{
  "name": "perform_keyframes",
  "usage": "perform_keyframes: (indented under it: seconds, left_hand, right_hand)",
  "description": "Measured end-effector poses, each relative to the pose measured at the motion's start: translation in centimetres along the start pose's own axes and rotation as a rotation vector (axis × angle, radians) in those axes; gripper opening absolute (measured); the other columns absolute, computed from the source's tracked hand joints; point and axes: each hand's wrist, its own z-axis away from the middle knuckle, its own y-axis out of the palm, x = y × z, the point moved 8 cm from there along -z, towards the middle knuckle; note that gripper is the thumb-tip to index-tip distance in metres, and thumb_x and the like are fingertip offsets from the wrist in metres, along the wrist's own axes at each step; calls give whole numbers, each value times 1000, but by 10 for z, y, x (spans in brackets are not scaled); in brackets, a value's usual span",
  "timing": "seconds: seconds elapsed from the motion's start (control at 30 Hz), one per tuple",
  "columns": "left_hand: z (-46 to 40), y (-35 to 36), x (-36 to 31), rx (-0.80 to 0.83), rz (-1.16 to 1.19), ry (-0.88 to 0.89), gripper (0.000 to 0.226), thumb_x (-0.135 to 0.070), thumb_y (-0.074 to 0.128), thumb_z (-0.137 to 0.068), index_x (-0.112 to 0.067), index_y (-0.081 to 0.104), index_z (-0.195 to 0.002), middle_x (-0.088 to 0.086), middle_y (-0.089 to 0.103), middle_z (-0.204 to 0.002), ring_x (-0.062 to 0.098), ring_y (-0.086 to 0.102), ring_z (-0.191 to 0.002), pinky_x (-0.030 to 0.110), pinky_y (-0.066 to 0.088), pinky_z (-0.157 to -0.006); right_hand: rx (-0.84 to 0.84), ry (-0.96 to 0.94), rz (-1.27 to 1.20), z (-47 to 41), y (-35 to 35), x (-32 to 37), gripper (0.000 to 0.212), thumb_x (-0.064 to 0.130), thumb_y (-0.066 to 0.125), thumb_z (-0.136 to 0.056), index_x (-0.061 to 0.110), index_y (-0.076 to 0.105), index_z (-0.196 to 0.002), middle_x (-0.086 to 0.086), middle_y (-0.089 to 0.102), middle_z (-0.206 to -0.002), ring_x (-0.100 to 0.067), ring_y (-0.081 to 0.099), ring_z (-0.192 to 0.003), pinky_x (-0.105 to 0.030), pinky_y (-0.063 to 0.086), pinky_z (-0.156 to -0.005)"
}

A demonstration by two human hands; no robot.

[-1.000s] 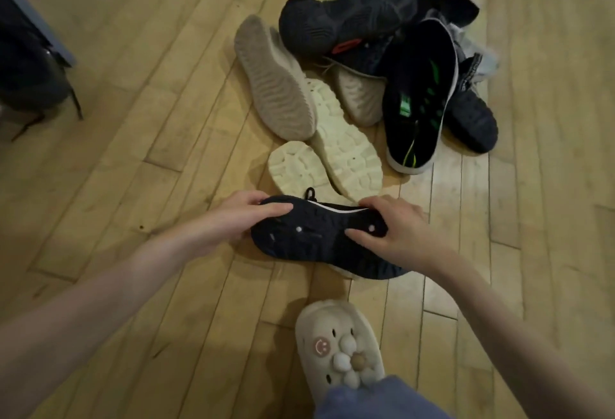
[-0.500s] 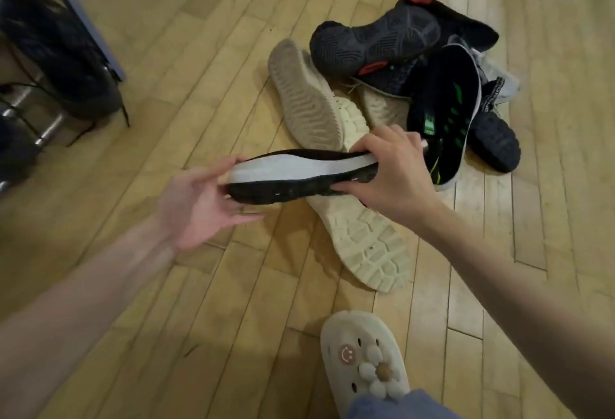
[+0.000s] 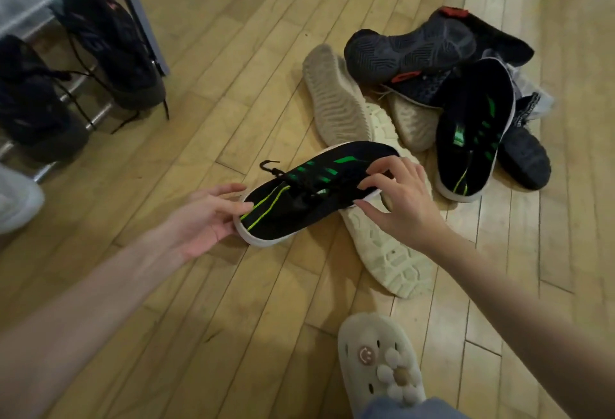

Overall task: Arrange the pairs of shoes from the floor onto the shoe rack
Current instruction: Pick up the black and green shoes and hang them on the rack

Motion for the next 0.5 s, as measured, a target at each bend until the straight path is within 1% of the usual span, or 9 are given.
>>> perform_keyframes:
  seconds: [0.07, 0.13, 0.2, 0.23, 0.27, 0.33, 0.4, 0.43, 0.5]
  left_hand:
    - [-3, 5, 6, 41, -33, -68, 59, 11, 58, -68, -1, 52, -126, 15, 68, -101, 20, 71, -78, 27, 59, -60]
    - [-4, 16, 17, 124, -153, -154, 61, 7, 64, -66, 1, 55, -126, 15, 69, -106, 20, 69, -84, 27, 59, -64]
    - [-3, 26, 27, 183, -273, -211, 50, 0, 68, -69, 1, 61, -119, 14, 70, -109, 19, 70, -87, 26, 59, -67]
    - [-3, 28, 30, 185, -290, -219, 44, -2, 66, -73, 1, 63, -116, 15, 71, -110, 18, 71, -85, 26, 59, -65]
    - [-4, 29, 32, 178, -288, -220, 40, -3, 64, -76, 2, 63, -115, 17, 70, -111, 19, 71, -84, 27, 59, -65]
    - [-5, 27, 33, 171, -281, -214, 43, -4, 66, -75, 4, 62, -117, 21, 67, -116, 23, 69, -90, 28, 59, -69]
    - [-4, 26, 32, 199, -302, -207, 56, -11, 81, -64, 4, 63, -115, 21, 67, -117, 25, 68, -95, 29, 58, -73]
    - [-3, 26, 33, 218, -306, -208, 66, -15, 89, -52, 3, 66, -111, 20, 68, -114, 25, 69, -94, 29, 59, -73]
    - [0, 25, 32, 259, -282, -207, 74, -18, 95, -32, 1, 72, -100, 19, 70, -109, 23, 71, -90, 28, 60, -71]
  right_hand:
    - [-86, 117, 17, 8, -6, -20, 26, 30, 67, -86, 12, 66, -105, -9, 55, -113, -23, 48, -108, -28, 29, -92]
    - [-222, 313, 31, 18, -15, -47, 34, 24, 66, -87, 9, 60, -116, -13, 51, -120, -27, 45, -113, -34, 35, -96]
    - [-343, 596, 23, 31, -26, -78, 48, 21, 66, -85, 8, 48, -128, -17, 41, -131, -33, 37, -122, -41, 30, -105]
    - [-376, 762, -6, 38, -29, -95, 56, 20, 65, -85, 8, 41, -135, -19, 34, -138, -36, 31, -128, -43, 25, -109]
    - [-390, 930, -50, 45, -29, -112, 64, 21, 64, -86, 7, 33, -140, -21, 27, -144, -37, 24, -134, -46, 21, -111]
    - [-381, 1207, -177, 60, -24, -140, 79, 24, 64, -88, 6, 17, -148, -22, 16, -152, -37, 14, -142, -48, 16, -114]
    - [-361, 1356, -333, 69, -12, -158, 88, 31, 65, -89, 4, 8, -151, -22, 15, -155, -37, 14, -144, -49, 18, -116]
    - [-365, 1388, -428, 71, -6, -163, 88, 34, 64, -90, 4, 8, -151, -21, 18, -155, -37, 19, -144, -48, 22, -115]
    - [-404, 1420, -549, 73, 2, -170, 82, 36, 63, -91, 4, 15, -149, -20, 25, -152, -35, 28, -140, -44, 30, -111]
